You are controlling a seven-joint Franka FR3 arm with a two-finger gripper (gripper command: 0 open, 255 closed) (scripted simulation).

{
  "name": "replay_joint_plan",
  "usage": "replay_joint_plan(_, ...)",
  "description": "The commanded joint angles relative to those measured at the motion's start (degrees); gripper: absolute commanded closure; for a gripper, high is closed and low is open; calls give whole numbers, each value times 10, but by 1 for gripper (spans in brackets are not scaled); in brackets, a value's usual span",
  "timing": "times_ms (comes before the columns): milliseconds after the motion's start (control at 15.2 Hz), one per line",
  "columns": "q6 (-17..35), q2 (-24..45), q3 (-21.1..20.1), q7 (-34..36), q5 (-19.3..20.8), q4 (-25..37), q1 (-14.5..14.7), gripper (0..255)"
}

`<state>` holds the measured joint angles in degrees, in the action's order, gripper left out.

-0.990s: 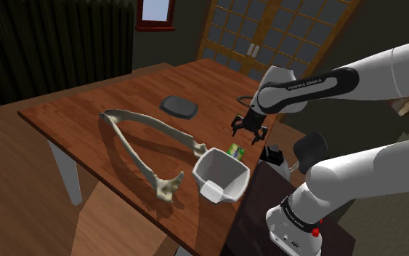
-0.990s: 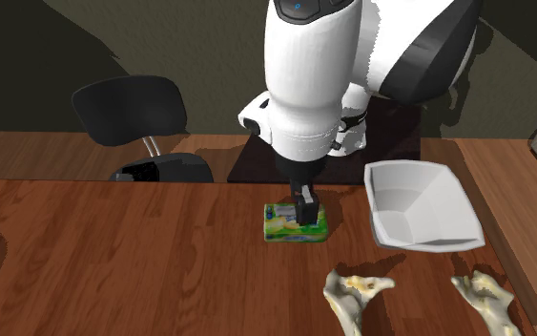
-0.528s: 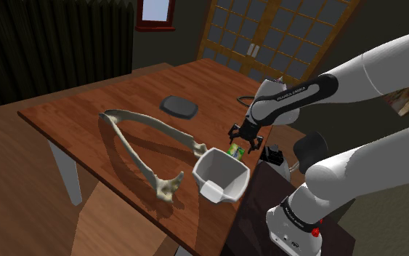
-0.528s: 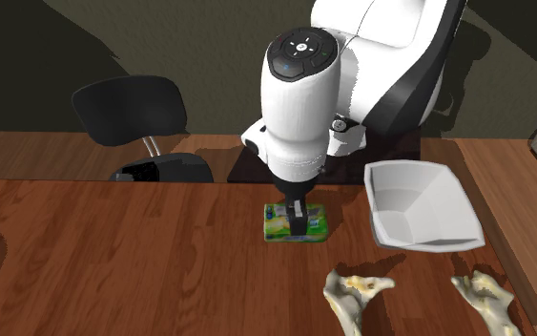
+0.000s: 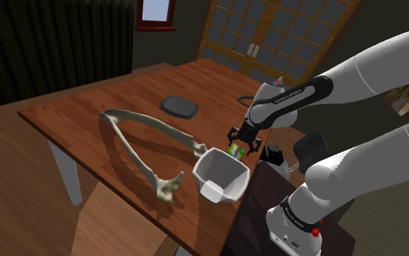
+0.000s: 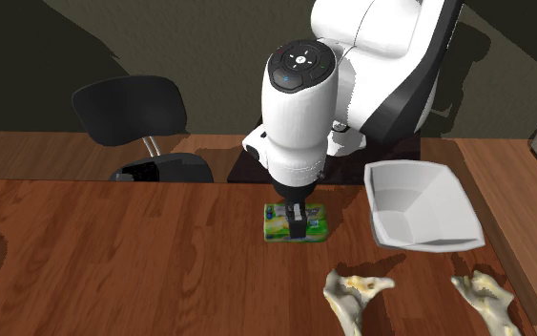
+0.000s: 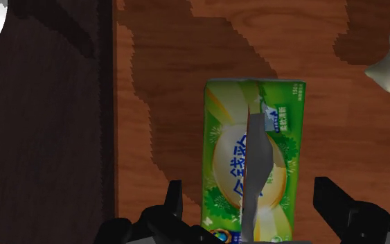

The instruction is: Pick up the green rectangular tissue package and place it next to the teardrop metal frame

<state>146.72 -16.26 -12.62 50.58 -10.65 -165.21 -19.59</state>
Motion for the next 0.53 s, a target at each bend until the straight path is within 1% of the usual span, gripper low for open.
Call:
replay_joint_plan(0, 0, 0, 0, 0, 0, 0, 0, 0)
replay_joint_plan(66, 0, 0, 0, 0, 0, 0, 0, 0)
replay_joint_plan(132, 0, 0, 0, 0, 0, 0, 0, 255)
replay_joint_plan(462, 0, 0, 0, 0, 0, 0, 0, 255)
